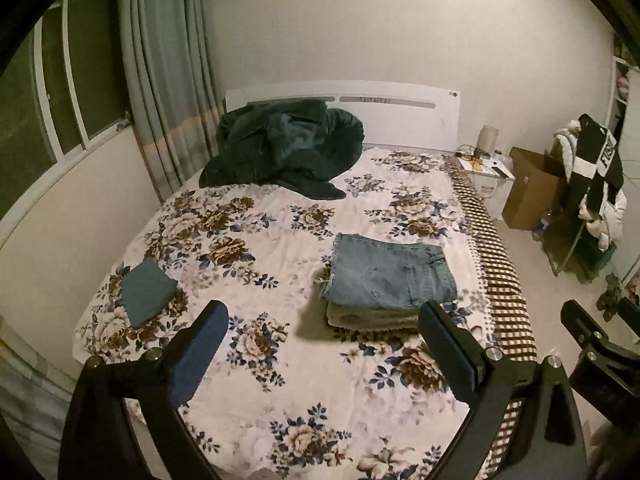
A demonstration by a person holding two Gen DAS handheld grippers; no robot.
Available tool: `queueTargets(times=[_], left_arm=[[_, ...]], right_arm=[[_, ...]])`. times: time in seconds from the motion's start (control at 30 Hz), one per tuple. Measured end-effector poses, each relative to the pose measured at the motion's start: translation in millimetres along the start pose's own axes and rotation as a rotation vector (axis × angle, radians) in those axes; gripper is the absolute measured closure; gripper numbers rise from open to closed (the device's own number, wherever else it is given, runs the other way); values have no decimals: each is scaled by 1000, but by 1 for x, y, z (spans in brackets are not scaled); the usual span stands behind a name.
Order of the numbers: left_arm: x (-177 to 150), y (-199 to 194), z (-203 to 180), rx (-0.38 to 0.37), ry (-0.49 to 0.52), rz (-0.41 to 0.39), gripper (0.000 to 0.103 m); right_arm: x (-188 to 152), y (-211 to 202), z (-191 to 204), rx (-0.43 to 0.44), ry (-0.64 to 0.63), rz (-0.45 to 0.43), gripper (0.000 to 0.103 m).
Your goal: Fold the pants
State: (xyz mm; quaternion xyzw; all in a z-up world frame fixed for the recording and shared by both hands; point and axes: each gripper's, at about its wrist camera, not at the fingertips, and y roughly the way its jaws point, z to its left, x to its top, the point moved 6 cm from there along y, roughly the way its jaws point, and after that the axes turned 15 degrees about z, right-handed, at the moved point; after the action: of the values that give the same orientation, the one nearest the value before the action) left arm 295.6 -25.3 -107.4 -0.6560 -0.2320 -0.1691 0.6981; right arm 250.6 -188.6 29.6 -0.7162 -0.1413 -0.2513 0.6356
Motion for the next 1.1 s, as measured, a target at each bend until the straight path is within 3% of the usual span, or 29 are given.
queueTargets(times=[0.23, 0.43, 1.1], left_arm=[[-13, -25, 1, -30, 30, -15, 6], [-19, -38, 7, -49, 43, -39, 2], [-32, -45, 22, -42, 29, -32, 2]], right_arm=[[-20, -69, -2, -22, 0, -49, 0], [-21, -91, 8, -34, -1, -54, 0], [-17, -92, 21, -4, -12, -38, 0]])
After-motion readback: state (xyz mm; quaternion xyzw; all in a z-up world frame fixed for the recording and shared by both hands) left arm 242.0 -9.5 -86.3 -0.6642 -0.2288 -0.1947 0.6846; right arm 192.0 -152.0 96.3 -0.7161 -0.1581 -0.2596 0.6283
